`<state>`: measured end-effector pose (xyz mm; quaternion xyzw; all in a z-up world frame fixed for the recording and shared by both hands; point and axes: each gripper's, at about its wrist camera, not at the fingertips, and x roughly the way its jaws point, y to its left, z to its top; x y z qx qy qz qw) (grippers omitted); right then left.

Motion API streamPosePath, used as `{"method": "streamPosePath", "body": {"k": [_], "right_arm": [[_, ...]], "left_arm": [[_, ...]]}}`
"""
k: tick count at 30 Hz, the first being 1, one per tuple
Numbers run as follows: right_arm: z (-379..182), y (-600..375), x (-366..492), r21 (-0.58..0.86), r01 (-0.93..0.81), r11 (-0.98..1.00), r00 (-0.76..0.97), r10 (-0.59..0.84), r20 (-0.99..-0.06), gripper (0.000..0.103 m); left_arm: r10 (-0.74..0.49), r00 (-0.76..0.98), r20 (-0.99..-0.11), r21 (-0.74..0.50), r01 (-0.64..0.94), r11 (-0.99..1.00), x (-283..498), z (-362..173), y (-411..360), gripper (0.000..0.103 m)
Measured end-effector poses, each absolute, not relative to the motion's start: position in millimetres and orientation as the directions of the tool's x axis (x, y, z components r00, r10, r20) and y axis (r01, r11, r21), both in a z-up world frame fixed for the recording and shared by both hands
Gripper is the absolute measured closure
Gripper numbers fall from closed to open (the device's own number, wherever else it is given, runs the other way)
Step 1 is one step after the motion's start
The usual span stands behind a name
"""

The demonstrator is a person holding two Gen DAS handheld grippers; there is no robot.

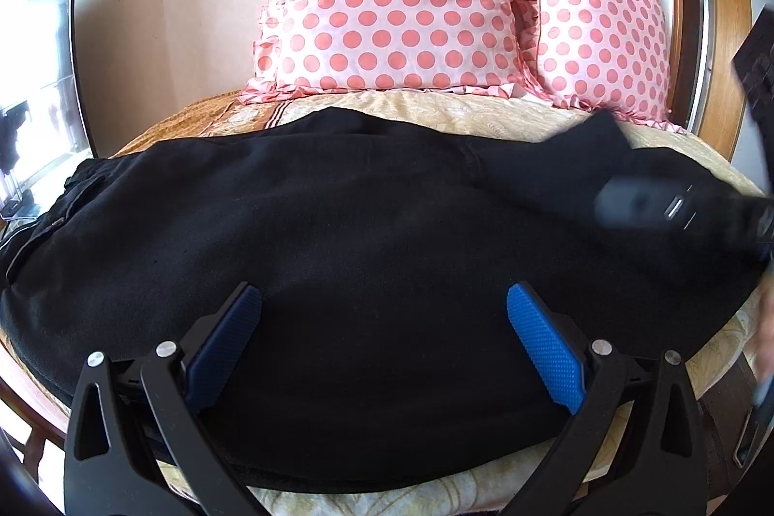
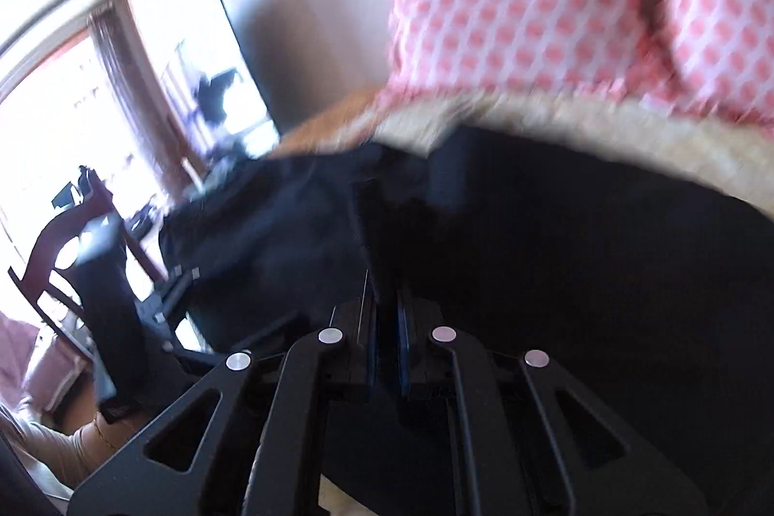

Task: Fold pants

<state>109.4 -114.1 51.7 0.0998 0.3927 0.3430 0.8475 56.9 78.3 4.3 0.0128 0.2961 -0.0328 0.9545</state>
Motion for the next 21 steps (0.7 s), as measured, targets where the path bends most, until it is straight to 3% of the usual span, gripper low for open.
{"method": "streamPosePath", "body": {"k": [7, 10, 19, 21], "right_arm": [[66, -117, 123, 0.523, -0.446, 0.726, 0.512, 0.686, -0.517, 0.097], [57, -87, 116, 0.463, -0.493, 0.737, 0.441, 0.67, -0.597, 0.097], [50, -68, 91, 0.294, -0.578, 0.761, 0.465, 0.603, -0.648, 0.095], [51, -60, 78, 0.202, -0.624, 0.755, 0.482, 0.575, -0.661, 0.086]], "left_arm": [[-0.092, 0.854, -0.512, -0.083, 0.057, 0.995, 37, 23, 96, 0.002], [-0.066, 0.88, -0.471, -0.121, 0.01, 0.993, 25, 34, 111, 0.002], [0.131, 0.877, -0.463, -0.245, -0.268, 0.932, 1, 46, 197, 0.002], [0.15, 0.869, -0.471, -0.316, -0.325, 0.892, -6, 44, 223, 0.002]]}}
